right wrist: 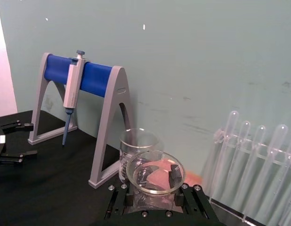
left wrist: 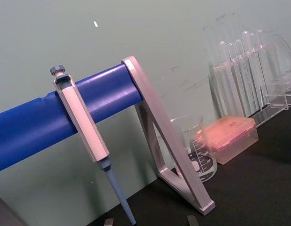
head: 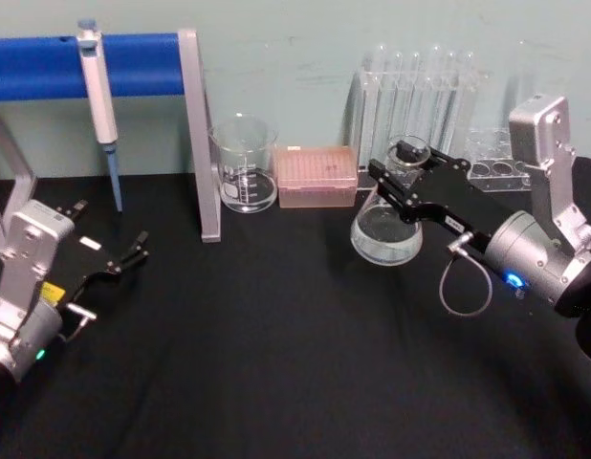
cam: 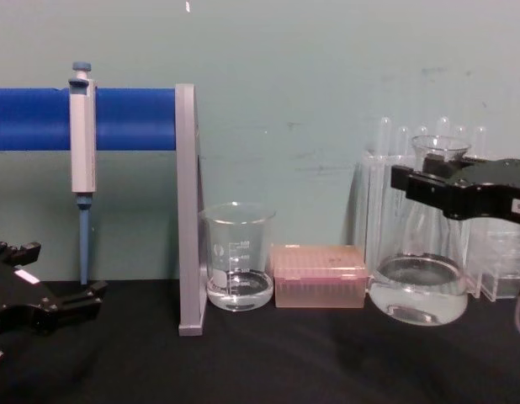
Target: Grasp the erlenmeyer flask with one hand, shake it three times, then place it back.
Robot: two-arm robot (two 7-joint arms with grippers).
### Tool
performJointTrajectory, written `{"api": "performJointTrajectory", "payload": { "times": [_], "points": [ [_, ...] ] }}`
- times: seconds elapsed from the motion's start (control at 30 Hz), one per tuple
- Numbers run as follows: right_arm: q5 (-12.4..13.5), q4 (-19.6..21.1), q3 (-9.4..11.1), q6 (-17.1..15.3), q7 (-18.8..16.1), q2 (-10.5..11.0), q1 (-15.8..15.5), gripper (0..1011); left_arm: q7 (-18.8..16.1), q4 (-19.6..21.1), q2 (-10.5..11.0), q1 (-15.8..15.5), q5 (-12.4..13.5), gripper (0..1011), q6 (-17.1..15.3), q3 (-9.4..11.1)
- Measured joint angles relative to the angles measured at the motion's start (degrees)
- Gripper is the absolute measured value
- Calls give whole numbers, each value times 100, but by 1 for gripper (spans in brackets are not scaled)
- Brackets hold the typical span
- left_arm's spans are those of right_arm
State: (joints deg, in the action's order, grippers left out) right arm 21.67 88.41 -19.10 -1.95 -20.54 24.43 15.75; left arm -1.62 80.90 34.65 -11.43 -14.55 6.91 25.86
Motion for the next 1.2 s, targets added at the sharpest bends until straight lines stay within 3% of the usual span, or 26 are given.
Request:
{"api": "performJointTrajectory", "payload": {
  "times": [0.33,0.67,1.2],
  "points": [
    [-83,65,130,-44,14,-52,-96,449,0,0,0,0,0,1001,0,0],
    [-118,54,129,-50,-94,-109,-79,449,0,0,0,0,0,1001,0,0],
    [-109,-41,-155,-54,-434,-191,103,449,0,0,0,0,0,1001,0,0]
  ]
}}
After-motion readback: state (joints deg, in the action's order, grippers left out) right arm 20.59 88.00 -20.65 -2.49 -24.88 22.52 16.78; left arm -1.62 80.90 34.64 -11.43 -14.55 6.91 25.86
